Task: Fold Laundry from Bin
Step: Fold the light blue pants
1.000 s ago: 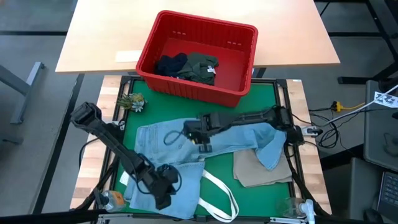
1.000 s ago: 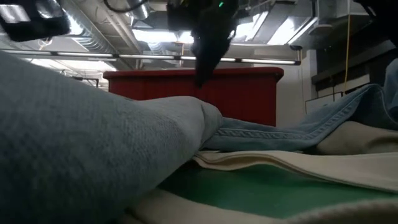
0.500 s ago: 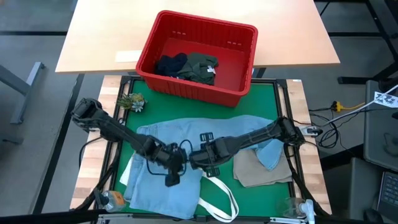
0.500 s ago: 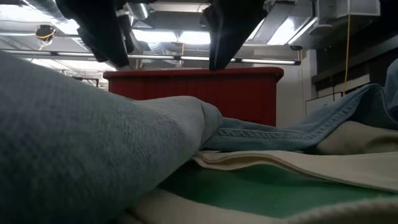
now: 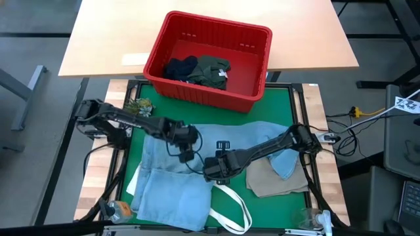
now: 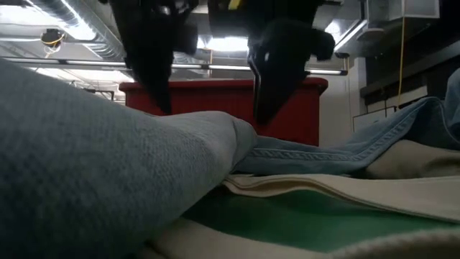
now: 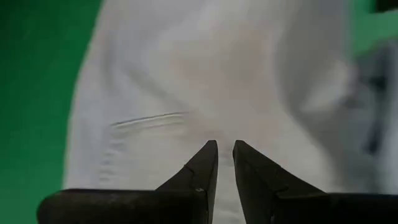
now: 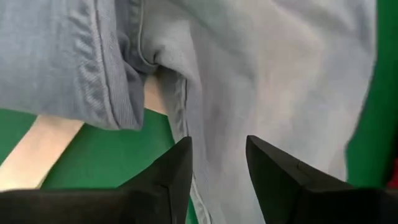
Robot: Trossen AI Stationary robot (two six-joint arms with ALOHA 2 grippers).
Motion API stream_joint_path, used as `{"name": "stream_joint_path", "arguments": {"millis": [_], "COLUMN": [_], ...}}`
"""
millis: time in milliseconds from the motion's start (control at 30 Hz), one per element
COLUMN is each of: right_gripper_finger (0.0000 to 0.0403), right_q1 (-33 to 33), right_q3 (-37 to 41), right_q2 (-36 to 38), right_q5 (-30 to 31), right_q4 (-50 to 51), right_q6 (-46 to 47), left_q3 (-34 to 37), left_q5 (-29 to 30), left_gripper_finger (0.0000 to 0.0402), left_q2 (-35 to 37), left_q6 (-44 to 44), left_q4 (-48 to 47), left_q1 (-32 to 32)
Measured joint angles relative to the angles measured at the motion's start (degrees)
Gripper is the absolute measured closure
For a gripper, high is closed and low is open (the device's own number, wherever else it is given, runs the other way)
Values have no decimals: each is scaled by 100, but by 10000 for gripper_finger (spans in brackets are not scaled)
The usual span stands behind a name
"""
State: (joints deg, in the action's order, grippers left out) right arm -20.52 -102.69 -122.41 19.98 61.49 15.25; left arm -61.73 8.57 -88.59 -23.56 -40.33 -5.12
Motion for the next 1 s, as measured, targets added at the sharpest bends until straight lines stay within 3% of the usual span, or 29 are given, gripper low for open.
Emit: {"name": "stream_joint_path", "arguments": {"millis": [200,400,767,1000], "right_gripper_finger": [251,251,251,251], "right_q1": [-10,-10,-10,1], "right_q3": [312,529,1215,1509], "right_q2": [0,2,4,46], "right_q5": [14,-72,-1868,-2198], "right_q4": [-609,-848,-1284,-1552], "right_q6": [-7,-12,-77,-87], "left_q3": [441,981,1684,1933], "left_q5": [-30,-337,-338,-285], "left_gripper_finger": [351,351,351,351], "left_q2": [-31,-33,-33,-18], "left_q6": [182,175,14,14], "left_q4": [281,873,1060,1071], "left_q1": [765,1125,1360,1489]}}
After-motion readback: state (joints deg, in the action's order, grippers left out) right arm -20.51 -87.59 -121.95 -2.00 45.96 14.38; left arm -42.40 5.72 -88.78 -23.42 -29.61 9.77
